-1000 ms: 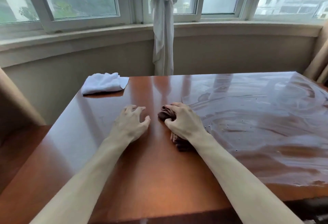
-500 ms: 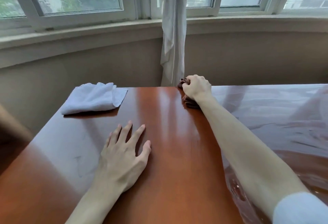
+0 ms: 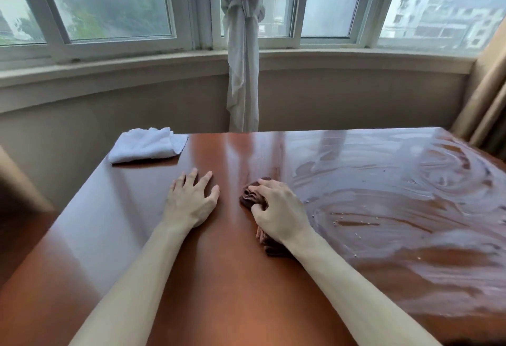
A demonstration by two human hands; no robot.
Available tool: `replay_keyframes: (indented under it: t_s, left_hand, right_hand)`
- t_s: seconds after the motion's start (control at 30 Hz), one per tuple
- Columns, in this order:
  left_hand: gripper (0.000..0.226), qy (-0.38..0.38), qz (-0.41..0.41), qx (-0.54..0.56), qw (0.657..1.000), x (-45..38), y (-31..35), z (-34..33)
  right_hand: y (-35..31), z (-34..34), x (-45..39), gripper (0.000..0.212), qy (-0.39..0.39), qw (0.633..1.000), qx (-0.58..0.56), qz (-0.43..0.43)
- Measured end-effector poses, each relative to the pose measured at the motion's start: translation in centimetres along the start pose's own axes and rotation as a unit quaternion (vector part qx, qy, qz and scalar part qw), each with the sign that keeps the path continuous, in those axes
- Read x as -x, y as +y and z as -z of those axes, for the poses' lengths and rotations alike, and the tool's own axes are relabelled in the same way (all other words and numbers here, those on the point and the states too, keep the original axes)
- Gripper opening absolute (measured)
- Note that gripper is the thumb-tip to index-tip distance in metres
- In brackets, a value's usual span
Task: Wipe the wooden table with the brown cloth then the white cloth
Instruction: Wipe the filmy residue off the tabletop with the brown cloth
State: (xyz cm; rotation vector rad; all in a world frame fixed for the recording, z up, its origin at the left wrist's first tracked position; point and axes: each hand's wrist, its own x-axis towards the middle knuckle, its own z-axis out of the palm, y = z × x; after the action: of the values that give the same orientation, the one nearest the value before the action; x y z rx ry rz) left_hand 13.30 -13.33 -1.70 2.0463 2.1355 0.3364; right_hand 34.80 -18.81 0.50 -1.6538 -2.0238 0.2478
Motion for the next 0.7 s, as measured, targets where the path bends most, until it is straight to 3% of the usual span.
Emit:
replay_keyframes:
  t_s: [0.1,0.23,0.37,0.5,0.63,0.7]
  left_hand:
    - [0.063,-0.005,0.001,0.003,1.000,0.2,0.0,0.0]
    - [0.062,0.002,-0.005,0.002,1.000,0.1,-0.1,-0.1]
    - [0.061,0.018,-0.013,0.003,1.000,0.2,-0.3,-0.4]
    - [0.074,0.028,-0.011,-0.006,1.000,-0.1,-0.2,-0.6]
    - [0.079,0.042,-0.003,-0.010,0.999,-0.4,-0.2,-0.6]
    - [0.081,0.044,0.003,-0.011,0.999,-0.5,-0.3,-0.6]
  right_hand:
    - [-0.4,0.5,4.2,0.048,0.000,1.000,0.001,0.008]
    - [0.4,0.7,2.1,0.047,-0.002,1.000,-0.030,-0.003]
    - [2.9,-0.3,-6.3,0.038,0.022,0.999,-0.019,-0.043]
    - [5.8,-2.0,-16.6,0.010,0.041,0.994,0.006,-0.101]
    - [8.1,-3.2,-25.3,0.026,0.063,0.993,0.013,-0.101]
    - [8.8,-3.8,-27.8,0.024,0.066,0.991,0.014,-0.112]
